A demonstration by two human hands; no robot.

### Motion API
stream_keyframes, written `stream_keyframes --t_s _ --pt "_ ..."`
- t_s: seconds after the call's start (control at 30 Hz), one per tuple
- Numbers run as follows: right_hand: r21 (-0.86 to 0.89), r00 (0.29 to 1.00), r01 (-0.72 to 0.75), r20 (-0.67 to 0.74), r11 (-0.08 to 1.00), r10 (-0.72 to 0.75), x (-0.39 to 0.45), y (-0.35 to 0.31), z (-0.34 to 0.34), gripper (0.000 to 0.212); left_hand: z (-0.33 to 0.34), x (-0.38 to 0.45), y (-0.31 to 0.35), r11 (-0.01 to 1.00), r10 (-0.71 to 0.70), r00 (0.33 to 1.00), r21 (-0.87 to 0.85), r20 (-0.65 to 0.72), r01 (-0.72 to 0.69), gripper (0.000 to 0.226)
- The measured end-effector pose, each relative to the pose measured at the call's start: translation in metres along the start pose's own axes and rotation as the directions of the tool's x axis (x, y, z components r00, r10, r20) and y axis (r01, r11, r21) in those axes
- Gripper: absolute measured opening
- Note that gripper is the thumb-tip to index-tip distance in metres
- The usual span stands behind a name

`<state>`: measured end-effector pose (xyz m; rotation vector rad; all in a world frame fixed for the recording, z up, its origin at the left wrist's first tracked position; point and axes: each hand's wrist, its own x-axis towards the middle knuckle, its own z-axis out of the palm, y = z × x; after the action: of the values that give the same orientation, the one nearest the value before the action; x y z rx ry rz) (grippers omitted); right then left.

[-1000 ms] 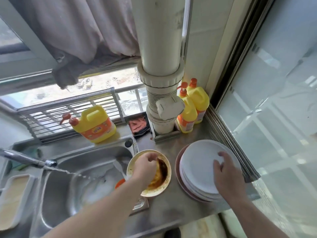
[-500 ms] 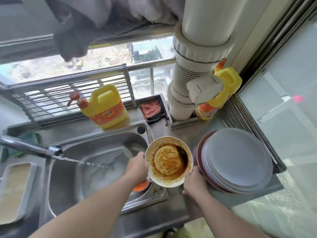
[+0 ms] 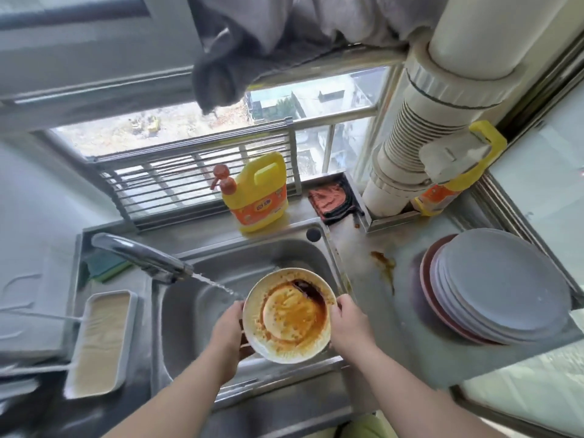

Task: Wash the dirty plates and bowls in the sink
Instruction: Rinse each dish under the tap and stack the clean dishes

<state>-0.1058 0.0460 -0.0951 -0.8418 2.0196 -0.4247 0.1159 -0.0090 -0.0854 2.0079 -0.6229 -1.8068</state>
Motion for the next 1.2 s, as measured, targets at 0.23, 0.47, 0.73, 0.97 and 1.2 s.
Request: stream_keyframes --t_s 0.23,0.47,0.73,0.97,1.2 --pt "0.16 0.96 -0.167 0.252 0.973 0.123 -0.007 -0.041 0.079 0.023 -0.086 -0.005 0.018 0.985 0.134 0.991 0.103 0.023 -0.136 0.041" --pt "0.201 0.912 -0.185 0.4 0.962 0.092 -0.009 -0.071 0.131 0.018 -0.139 -0.001 0.022 0.953 0.268 0.963 0.158 -0.039 -0.259 0.039" --pt "-0.053 0.983 0.121 0.145 0.991 -0.113 0.004 -0.096 0.126 0.026 -0.144 0.006 0.019 0.991 0.125 0.981 0.062 -0.145 -0.117 0.029" --pt "-0.324 0.925 0.378 0.103 0.867 -0.365 0.009 -0.119 0.102 0.027 -0.116 0.021 0.01 0.94 -0.118 0.992 -0.326 -0.038 0.1 0.059" --pt "-0.489 0.896 0.417 0.077 0.766 -0.438 0.011 -0.125 0.074 0.031 -0.082 0.025 0.01 0.897 -0.231 0.97 -0.37 0.076 0.242 0.085"
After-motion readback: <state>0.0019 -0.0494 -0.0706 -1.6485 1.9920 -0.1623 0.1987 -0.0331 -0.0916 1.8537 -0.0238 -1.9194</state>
